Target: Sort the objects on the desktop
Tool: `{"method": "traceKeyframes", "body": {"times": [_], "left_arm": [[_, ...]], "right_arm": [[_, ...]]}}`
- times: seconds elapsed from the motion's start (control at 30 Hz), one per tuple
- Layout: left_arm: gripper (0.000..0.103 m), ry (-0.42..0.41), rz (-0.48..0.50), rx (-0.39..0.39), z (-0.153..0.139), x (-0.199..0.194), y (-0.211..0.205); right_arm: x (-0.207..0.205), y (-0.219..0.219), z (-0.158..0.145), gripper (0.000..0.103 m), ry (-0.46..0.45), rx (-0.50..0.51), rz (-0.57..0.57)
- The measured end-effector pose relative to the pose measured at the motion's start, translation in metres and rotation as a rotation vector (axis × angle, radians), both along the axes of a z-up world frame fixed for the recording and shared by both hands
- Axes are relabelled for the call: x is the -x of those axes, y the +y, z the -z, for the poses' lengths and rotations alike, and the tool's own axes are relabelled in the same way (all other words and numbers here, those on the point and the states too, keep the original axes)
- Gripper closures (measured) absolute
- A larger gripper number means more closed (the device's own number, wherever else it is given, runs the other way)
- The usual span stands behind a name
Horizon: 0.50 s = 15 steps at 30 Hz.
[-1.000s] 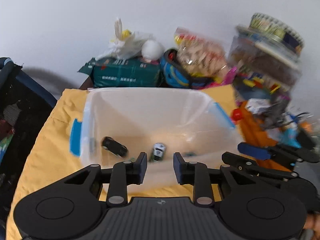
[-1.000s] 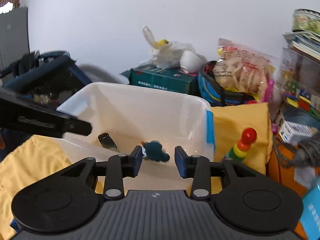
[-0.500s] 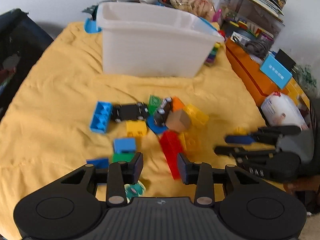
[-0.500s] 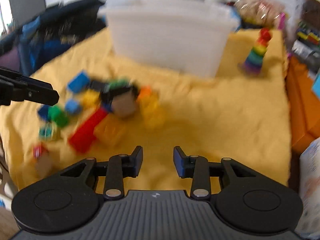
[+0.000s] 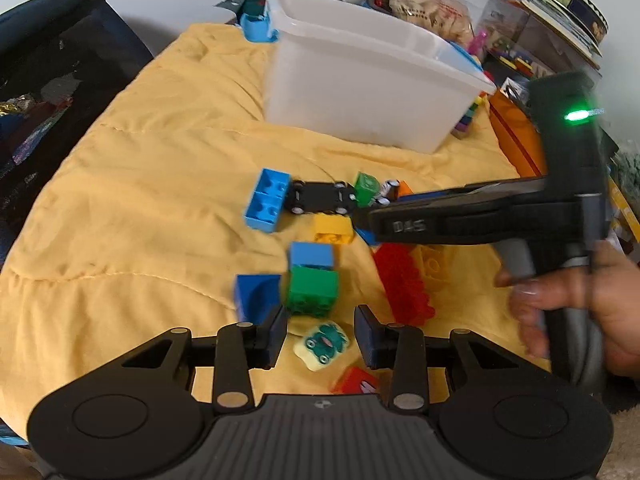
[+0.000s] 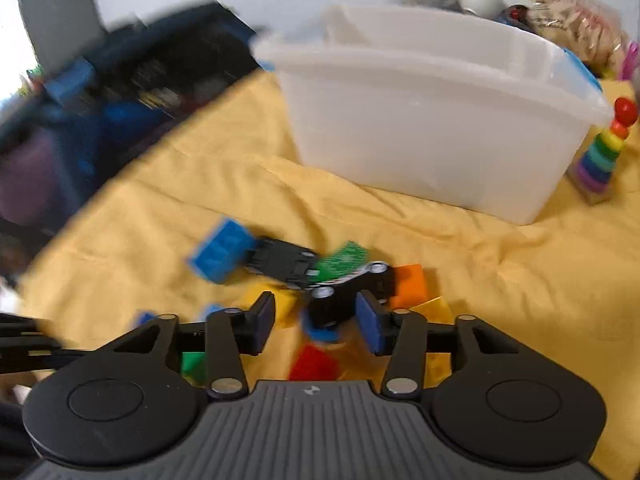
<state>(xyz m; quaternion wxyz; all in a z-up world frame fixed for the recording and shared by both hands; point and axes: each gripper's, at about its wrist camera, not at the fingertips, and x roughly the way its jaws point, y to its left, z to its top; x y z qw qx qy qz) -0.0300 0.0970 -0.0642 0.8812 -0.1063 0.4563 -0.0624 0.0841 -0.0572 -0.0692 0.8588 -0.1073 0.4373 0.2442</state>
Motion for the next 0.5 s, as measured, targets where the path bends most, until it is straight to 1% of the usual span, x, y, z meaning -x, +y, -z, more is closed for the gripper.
{"method": "traceKeyframes", "body": {"times": [0.07, 0.1, 0.13, 0.17, 0.2, 0.23, 0.3, 0.37, 0.43, 0.5], "left_arm": [[0.062, -0.012, 0.007, -0.007, -0.002, -0.002, 0.003], [0.062, -0.016, 0.010, -0.005, -0.002, -0.003, 0.004], [0.062, -0.021, 0.013, -0.004, -0.004, -0.005, 0.006], [0.062, -0.032, 0.021, -0.005, -0.006, -0.009, 0.007], [0.062, -0.046, 0.038, -0.009, -0.009, -0.015, 0.006], [0.062, -0.060, 0.063, -0.021, -0.011, -0.022, 0.005], [0.062, -0.106, 0.135, -0.079, -0.016, -0.038, -0.001], [0.062, -0.143, 0.250, -0.186, -0.014, -0.062, -0.014], [0.062, -0.134, 0.321, -0.292, -0.005, -0.085, -0.026], [0.062, -0.111, 0.424, -0.348, 0.006, -0.106, -0.035]], "right_arm": [[-0.009, 0.003, 0.010, 0.054, -0.001, 0.040, 0.036], [-0.012, -0.001, 0.012, 0.057, -0.009, 0.021, 0.052], [-0.014, -0.006, 0.013, 0.076, -0.016, -0.005, 0.057], [-0.016, -0.011, 0.012, 0.079, -0.019, -0.012, 0.062], [-0.015, -0.017, 0.009, 0.084, -0.020, -0.032, 0.061], [-0.012, -0.025, 0.004, 0.086, -0.021, -0.061, 0.052], [-0.001, -0.041, -0.007, 0.086, -0.034, -0.088, 0.031], [0.014, -0.059, -0.017, 0.086, -0.049, -0.089, 0.020], [0.027, -0.081, -0.026, 0.086, -0.043, -0.119, 0.025], [0.037, -0.099, -0.027, 0.086, -0.013, -0.120, 0.047]]}}
